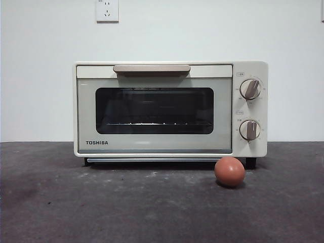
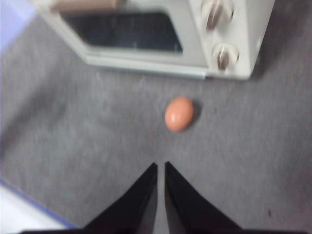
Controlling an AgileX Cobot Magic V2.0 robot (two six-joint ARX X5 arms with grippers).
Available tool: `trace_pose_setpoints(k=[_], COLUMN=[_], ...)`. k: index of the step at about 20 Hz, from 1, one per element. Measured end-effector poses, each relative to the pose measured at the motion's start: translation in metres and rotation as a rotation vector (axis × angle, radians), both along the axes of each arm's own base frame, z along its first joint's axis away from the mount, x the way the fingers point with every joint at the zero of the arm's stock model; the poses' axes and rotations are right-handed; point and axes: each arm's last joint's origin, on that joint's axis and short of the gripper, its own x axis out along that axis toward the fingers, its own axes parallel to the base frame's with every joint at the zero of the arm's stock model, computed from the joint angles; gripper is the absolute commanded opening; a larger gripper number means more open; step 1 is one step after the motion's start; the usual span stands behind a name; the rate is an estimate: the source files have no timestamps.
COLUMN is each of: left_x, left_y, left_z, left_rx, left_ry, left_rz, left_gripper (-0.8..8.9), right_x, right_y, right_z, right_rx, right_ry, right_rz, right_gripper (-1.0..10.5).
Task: Eggoven
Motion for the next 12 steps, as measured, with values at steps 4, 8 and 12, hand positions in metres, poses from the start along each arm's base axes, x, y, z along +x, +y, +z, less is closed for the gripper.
trace_pose_setpoints(k=[4,8,12], left_x=[0.0011,0.0018,0.0018], left_y=[-0.0004,-0.0005,-0.0005], left_z=[0.0,-0.0011,-0.001], left_rx=[0.035,0.054,0.059], left_ry=[0.06,0.074,0.067], left_rz=[-0.04,-0.053,-0.06], left_gripper=[0.06,0.06,0.06], right_x=[0.0056,0.0074,0.0112], right_y=[0.0023,0.0031,0.0039], right_z=[0.0023,0.0014,-0.0004], right_rx=[-0.055,-0.072,-0.069], right_ry=[0.04,0.039,0.064], right_rz=[0.059,0.077,0.081], right_gripper=[0.0,2.0,3.4])
